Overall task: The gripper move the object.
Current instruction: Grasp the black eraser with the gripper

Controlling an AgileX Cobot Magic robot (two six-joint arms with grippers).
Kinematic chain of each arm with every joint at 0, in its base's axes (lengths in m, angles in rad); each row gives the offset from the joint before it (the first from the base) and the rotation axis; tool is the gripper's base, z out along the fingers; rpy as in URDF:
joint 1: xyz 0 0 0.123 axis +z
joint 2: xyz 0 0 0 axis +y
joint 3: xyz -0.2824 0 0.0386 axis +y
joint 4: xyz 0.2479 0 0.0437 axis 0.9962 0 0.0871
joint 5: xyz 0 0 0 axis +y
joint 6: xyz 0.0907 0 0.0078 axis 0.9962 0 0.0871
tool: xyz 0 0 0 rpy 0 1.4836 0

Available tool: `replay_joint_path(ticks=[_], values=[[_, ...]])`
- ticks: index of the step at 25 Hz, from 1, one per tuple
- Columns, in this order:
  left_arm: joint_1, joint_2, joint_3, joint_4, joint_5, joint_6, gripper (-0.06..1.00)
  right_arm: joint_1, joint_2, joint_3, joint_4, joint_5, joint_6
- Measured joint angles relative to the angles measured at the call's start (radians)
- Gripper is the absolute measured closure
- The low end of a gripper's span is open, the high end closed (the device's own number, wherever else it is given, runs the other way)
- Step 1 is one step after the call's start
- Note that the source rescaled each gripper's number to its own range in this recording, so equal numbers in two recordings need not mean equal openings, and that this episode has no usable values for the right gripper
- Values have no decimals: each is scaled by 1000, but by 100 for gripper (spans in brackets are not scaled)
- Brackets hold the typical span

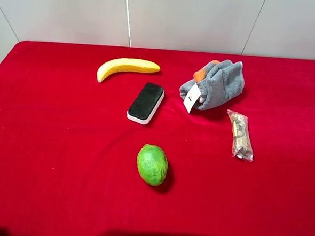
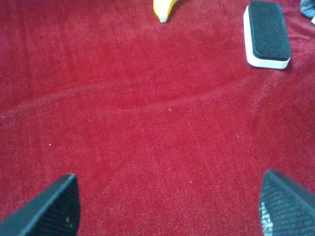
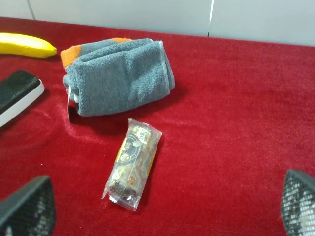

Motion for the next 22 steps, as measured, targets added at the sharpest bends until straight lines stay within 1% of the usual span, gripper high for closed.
replay_joint_path(ticks=[22], values=[[0,0,0,0,0,0,63,0,0,0,0,1,0]])
